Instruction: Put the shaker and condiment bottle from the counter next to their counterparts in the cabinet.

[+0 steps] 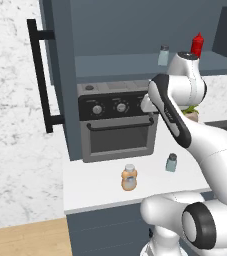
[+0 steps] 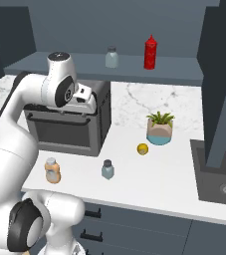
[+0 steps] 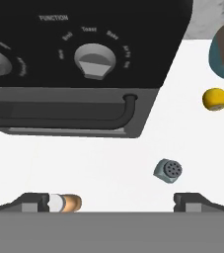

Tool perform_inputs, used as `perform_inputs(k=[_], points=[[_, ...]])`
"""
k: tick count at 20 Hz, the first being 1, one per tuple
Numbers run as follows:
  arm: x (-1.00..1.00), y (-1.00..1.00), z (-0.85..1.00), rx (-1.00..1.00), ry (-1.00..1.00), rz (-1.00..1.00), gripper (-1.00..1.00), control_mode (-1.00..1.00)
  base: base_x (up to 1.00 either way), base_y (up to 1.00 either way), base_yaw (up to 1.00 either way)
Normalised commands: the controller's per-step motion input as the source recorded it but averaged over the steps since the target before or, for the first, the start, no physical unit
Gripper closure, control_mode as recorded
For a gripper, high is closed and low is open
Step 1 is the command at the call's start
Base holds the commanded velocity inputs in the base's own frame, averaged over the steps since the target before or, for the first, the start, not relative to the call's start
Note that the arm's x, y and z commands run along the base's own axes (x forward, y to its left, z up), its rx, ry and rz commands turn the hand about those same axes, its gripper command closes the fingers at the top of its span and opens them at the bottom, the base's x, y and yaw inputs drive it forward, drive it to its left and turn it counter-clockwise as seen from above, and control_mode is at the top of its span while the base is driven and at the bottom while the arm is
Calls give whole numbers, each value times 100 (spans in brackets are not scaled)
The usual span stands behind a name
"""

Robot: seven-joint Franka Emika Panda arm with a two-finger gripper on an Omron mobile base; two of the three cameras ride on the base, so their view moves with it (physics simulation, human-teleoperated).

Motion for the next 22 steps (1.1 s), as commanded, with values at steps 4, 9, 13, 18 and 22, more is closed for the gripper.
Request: perform_inputs(k=[4,9,13,18,22], points=[[0,0,0,0,0,0,-100,-100,0,0,0],[-15,0,0,0,-2,0,-100,-100,0,0,0],[-42,-8,-13,1,-11,-1,-100,-100,0,0,0],[-33,-22,-31,0,1,0,-100,-100,0,0,0],[-32,-69,-37,3,-14,0,-100,-100,0,0,0]])
